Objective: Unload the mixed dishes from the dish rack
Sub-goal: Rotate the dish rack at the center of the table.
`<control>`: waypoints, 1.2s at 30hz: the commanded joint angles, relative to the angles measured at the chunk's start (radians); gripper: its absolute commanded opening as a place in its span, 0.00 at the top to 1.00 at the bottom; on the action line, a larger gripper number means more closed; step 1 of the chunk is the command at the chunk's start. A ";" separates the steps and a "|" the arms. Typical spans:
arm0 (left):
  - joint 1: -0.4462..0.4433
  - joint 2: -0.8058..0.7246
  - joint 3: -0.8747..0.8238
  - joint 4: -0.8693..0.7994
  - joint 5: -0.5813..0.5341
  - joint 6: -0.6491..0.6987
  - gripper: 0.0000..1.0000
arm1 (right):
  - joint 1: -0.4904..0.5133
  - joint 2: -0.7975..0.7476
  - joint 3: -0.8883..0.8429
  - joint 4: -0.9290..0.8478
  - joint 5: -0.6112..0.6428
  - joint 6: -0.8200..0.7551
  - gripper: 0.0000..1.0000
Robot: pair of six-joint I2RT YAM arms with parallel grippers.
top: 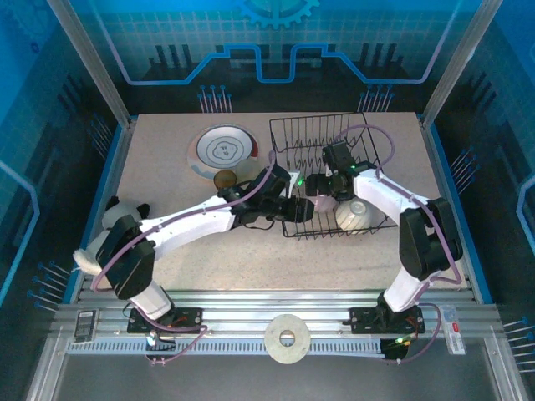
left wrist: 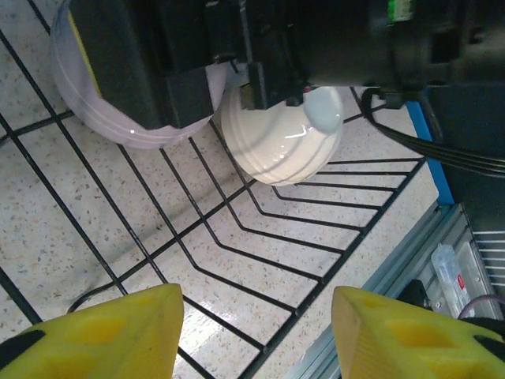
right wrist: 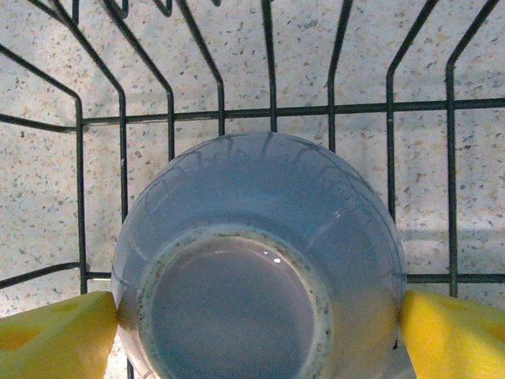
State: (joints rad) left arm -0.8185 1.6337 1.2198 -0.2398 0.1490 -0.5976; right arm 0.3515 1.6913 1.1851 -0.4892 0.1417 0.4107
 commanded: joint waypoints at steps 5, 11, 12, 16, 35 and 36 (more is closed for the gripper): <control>-0.005 0.090 0.111 -0.158 -0.047 0.027 0.49 | -0.066 -0.010 -0.038 0.008 0.050 0.033 0.12; -0.004 0.140 0.151 -0.262 -0.095 0.078 0.49 | -0.110 -0.013 -0.043 0.011 0.053 0.042 0.12; -0.004 0.146 0.155 -0.278 -0.108 0.085 0.49 | -0.117 -0.015 -0.045 0.010 0.053 0.046 0.12; -0.004 0.159 0.162 -0.322 -0.140 0.112 0.49 | -0.127 -0.030 -0.069 0.015 0.045 0.052 0.12; 0.042 0.107 0.076 -0.372 -0.166 0.142 0.49 | -0.143 -0.191 -0.211 0.053 -0.062 0.072 0.12; 0.050 0.100 0.068 -0.372 -0.164 0.142 0.49 | -0.142 -0.197 -0.211 0.053 -0.066 0.070 0.12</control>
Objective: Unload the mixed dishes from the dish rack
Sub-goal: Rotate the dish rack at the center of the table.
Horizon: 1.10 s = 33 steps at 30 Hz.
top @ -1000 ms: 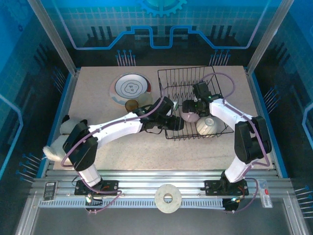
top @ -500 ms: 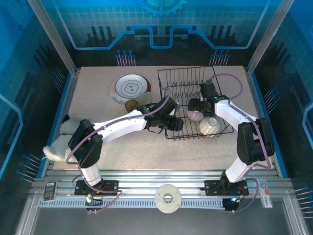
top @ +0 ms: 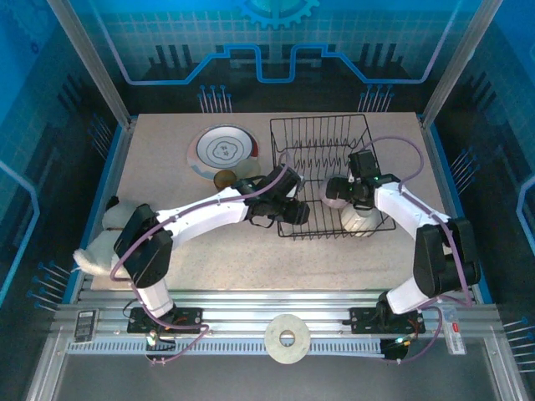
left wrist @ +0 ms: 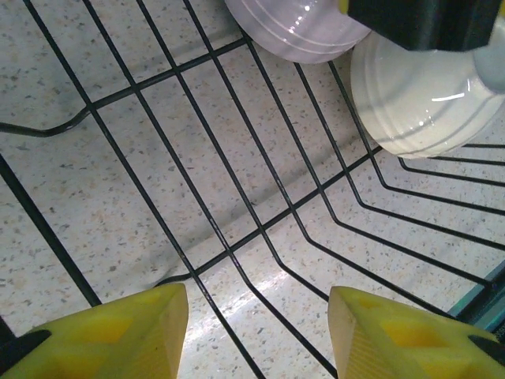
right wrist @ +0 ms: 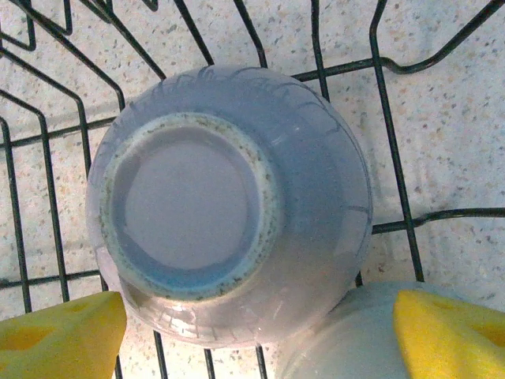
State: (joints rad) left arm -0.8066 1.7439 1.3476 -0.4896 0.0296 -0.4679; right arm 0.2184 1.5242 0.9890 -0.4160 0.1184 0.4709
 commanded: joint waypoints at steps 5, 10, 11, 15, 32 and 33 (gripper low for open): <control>0.062 -0.030 -0.065 -0.130 -0.048 0.020 0.49 | -0.009 -0.051 0.018 -0.038 -0.075 -0.005 0.11; 0.075 -0.048 -0.077 -0.126 -0.034 0.022 0.48 | -0.016 -0.060 0.060 -0.072 -0.083 -0.023 0.10; 0.076 -0.054 -0.080 -0.112 -0.017 0.027 0.47 | -0.019 -0.060 0.062 -0.071 -0.092 -0.027 0.10; 0.076 -0.059 -0.048 -0.131 0.008 0.049 0.42 | -0.041 -0.043 0.069 -0.053 -0.131 -0.024 0.09; 0.084 -0.008 0.161 -0.141 0.097 0.061 0.31 | -0.091 0.082 0.110 0.015 -0.195 0.004 0.26; 0.083 0.008 0.180 -0.141 0.102 0.060 0.30 | -0.093 0.086 0.108 0.021 -0.199 0.005 0.27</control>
State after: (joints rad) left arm -0.7219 1.7100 1.4700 -0.6125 0.0891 -0.4160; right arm 0.1314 1.5875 1.0691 -0.4164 -0.0601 0.4709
